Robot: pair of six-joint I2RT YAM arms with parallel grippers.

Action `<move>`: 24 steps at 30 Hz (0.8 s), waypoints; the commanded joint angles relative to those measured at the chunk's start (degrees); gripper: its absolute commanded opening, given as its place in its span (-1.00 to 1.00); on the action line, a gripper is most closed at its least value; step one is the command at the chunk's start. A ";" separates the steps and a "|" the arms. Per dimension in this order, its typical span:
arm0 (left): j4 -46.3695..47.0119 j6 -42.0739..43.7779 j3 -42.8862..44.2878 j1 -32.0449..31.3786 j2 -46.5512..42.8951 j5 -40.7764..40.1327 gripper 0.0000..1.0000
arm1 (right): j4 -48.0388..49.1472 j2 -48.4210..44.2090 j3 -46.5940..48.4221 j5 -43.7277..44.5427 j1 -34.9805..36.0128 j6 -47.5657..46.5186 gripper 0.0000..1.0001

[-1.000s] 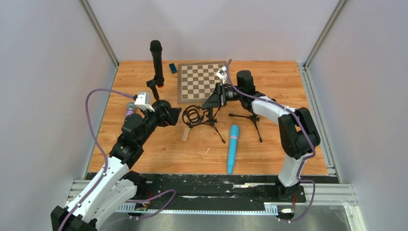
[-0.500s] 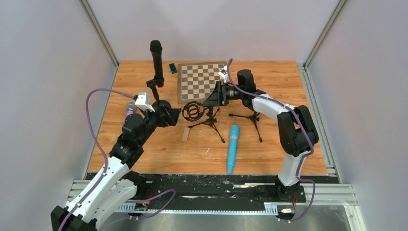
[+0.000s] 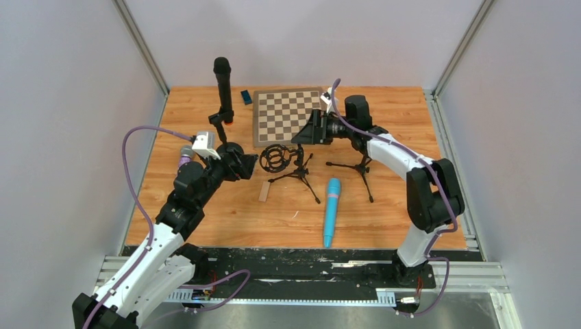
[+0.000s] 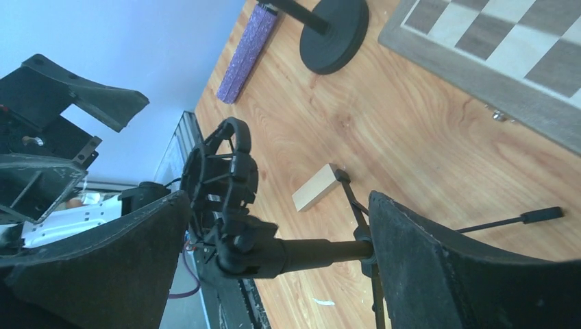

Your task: Attach the microphones to the stand

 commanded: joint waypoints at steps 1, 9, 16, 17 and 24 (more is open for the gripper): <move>1.17 1.15 1.08 -0.15 -0.36 -1.34 1.00 | -0.24 -7.02 -1.53 5.72 -0.30 -2.48 1.00; 0.15 1.54 1.25 -0.16 -0.74 -2.80 1.00 | -3.35 -15.31 -5.38 15.09 -0.37 -5.78 1.00; -4.38 2.89 1.56 -0.16 -0.86 -8.41 1.00 | -4.34 -19.46 -9.12 18.59 -0.32 -7.14 1.00; -5.98 3.19 1.72 -0.14 -0.35 -9.99 1.00 | -4.48 -19.45 -9.32 18.47 -0.36 -7.17 1.00; -20.66 10.72 10.26 0.07 8.92 -19.45 1.00 | -4.81 -18.56 -10.78 17.05 -0.35 -7.33 1.00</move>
